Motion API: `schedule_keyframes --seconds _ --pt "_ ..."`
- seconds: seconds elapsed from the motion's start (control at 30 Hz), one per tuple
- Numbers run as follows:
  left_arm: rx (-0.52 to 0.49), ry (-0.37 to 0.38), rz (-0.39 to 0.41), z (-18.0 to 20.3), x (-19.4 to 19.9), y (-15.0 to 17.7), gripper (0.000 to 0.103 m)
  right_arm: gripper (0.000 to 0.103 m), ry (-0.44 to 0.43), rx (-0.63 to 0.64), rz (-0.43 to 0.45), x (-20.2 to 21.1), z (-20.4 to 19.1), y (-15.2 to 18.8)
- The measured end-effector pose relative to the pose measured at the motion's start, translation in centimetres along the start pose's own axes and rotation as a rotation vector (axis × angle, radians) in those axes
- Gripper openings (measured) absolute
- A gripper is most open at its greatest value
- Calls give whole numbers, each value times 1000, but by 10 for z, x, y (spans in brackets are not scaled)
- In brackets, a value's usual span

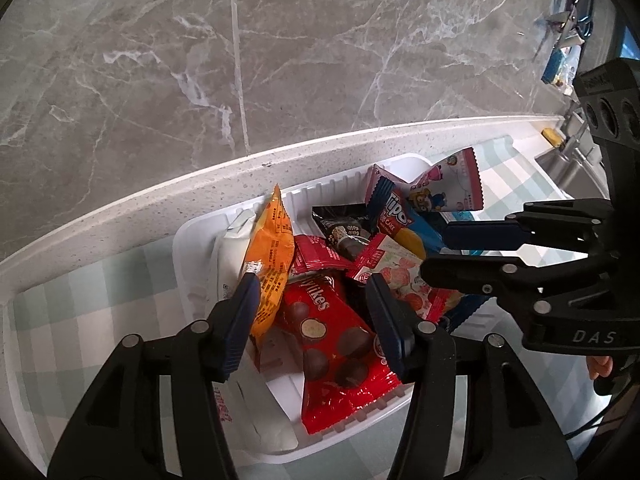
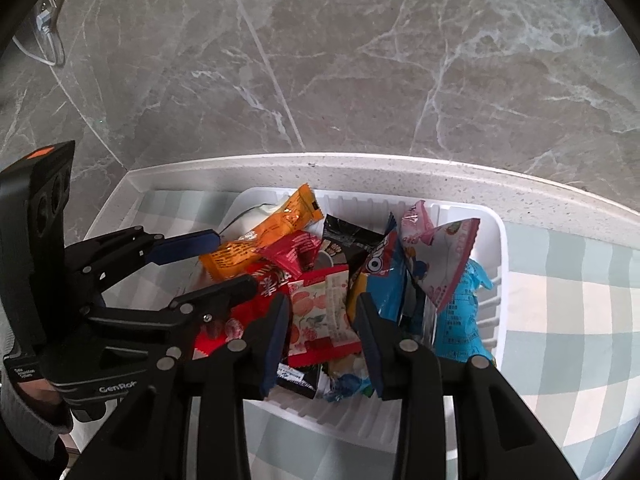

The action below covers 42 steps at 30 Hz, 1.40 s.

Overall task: Organize snacks
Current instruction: 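Open both tools to release the packets and lift away from the tray, then grasp the gold packet with the right tool while the left tool moves to the pink bar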

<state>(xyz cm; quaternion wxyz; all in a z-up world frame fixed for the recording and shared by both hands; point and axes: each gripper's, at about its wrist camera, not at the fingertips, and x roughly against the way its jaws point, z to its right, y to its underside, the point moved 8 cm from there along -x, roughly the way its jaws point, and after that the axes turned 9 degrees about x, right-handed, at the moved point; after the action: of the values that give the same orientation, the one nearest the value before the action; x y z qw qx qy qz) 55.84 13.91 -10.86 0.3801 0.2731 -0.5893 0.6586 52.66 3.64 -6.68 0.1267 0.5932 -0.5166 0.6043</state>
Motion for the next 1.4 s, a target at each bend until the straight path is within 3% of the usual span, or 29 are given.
schedule_keyframes --seconds 0.33,0.67,0.83,1.13,1.4 --pt "-12 -14 42 7 39 11 53 38 -6 20 18 31 -15 19" --pt "-66 -9 88 30 98 44 57 42 -8 52 19 69 -41 61" --pt "-107 14 79 47 126 84 57 42 -20 67 10 85 -56 91" --pt "-167 66 -7 70 149 175 58 43 -59 72 -23 97 -83 142" --pt "-151 51 -74 68 160 243 58 48 -94 135 -126 78 -120 193"
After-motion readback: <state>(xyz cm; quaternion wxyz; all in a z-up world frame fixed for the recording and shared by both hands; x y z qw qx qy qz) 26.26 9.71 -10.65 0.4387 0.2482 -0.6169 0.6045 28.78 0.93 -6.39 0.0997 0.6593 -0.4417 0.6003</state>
